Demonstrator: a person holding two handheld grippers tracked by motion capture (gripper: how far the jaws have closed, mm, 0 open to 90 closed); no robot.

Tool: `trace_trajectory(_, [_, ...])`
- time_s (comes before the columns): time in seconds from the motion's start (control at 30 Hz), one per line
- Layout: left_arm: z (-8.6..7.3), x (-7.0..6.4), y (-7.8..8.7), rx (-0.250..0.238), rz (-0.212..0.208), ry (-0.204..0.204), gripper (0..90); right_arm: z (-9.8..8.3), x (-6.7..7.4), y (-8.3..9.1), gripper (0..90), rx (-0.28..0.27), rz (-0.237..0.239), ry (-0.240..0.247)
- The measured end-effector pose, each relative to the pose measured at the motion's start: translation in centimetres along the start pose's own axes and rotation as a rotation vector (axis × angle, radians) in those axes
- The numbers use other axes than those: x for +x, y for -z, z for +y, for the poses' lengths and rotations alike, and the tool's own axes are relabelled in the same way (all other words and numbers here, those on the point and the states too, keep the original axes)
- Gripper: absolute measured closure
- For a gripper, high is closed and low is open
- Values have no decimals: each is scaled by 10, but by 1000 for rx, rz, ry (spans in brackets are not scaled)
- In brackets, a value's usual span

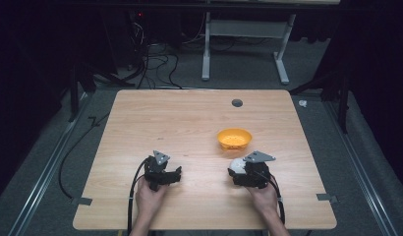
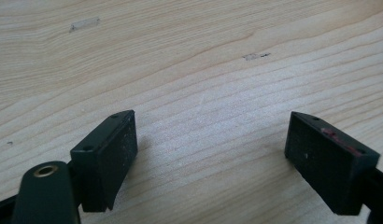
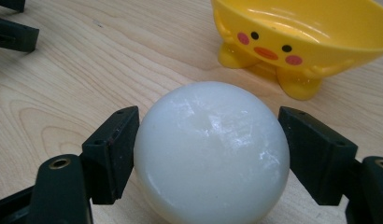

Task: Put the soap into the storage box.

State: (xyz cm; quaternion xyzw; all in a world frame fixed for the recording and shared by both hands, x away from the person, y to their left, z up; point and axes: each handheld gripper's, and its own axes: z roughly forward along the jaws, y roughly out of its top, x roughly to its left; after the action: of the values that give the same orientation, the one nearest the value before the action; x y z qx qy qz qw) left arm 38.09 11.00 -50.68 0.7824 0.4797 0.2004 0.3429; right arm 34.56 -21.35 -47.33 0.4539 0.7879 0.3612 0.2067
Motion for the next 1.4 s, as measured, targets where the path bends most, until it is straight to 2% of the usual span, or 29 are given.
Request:
trace_trajectory(0.23, [0,0,0,0,0,0,175,8,1,12,244,-30,7,18])
trace_trajectory(0.53, [0,0,0,0,0,0,175,17,-3,21,244,-43,16,25])
trace_trajectory(0.67, [0,0,0,0,0,0,174,20,-6,25,244,-52,26,12])
trace_trajectory(1.07, [0,0,0,0,0,0,174,35,-12,30,244,-72,53,-1])
trace_trajectory(1.4, [0,0,0,0,0,0,174,46,-17,29,244,-72,54,-5])
